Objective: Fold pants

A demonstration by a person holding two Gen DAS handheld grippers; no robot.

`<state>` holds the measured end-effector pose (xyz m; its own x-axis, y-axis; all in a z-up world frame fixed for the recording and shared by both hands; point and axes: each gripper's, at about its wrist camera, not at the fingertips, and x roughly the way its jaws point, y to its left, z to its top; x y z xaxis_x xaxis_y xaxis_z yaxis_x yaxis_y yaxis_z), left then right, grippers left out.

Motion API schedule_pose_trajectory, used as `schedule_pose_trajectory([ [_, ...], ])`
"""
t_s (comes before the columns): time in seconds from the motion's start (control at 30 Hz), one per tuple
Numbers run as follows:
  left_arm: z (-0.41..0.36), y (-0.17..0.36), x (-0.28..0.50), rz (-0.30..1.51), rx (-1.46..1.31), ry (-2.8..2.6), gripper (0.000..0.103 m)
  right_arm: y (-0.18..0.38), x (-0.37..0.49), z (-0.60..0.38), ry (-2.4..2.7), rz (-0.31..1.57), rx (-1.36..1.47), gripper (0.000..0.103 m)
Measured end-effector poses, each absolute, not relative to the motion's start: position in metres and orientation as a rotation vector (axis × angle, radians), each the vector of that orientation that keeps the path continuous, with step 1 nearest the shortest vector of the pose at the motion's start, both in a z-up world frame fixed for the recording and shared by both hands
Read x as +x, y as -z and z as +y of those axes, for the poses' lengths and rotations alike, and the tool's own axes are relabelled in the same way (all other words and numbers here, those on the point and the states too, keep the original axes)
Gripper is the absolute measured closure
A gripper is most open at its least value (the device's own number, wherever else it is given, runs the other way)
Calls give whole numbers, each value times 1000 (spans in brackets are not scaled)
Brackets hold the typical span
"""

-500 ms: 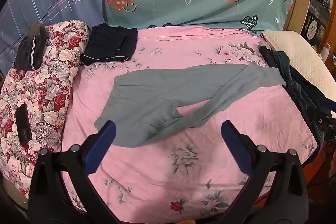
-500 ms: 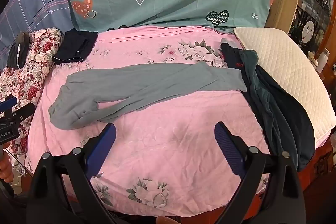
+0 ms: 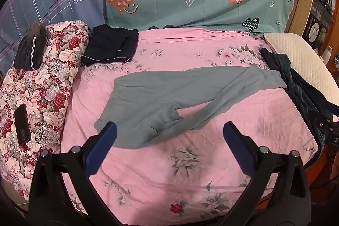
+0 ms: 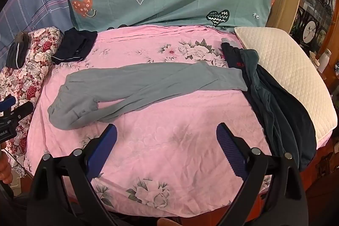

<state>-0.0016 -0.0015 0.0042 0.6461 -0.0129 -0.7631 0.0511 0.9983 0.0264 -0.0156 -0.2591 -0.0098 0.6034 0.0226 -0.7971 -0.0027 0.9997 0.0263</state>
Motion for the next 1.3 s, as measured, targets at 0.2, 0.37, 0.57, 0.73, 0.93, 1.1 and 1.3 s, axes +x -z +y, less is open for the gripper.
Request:
schedule_pose_trajectory([
  [0.2, 0, -3, -2, 866, 46, 37, 2, 8, -15, -256, -15, 925, 16, 8],
  [0.37, 0, -3, -2, 868, 41, 36, 2, 9, -16, -257, -17, 926, 17, 8],
  [0.57, 3, -3, -1, 871, 39, 34, 2, 9, -16, -256, -22, 928, 14, 8],
  [0.73, 4, -2, -2, 871, 40, 33, 2, 10, -16, -256, -23, 929, 16, 8],
  [0.93, 4, -2, -2, 871, 41, 33, 2, 11, -16, -256, -27, 929, 14, 7],
  [1.1, 4, -2, -2, 870, 40, 33, 2, 11, -15, -254, -31, 934, 11, 7],
  [1.3, 5, -1, -3, 871, 43, 34, 2, 12, -15, -254, -29, 939, 10, 7],
])
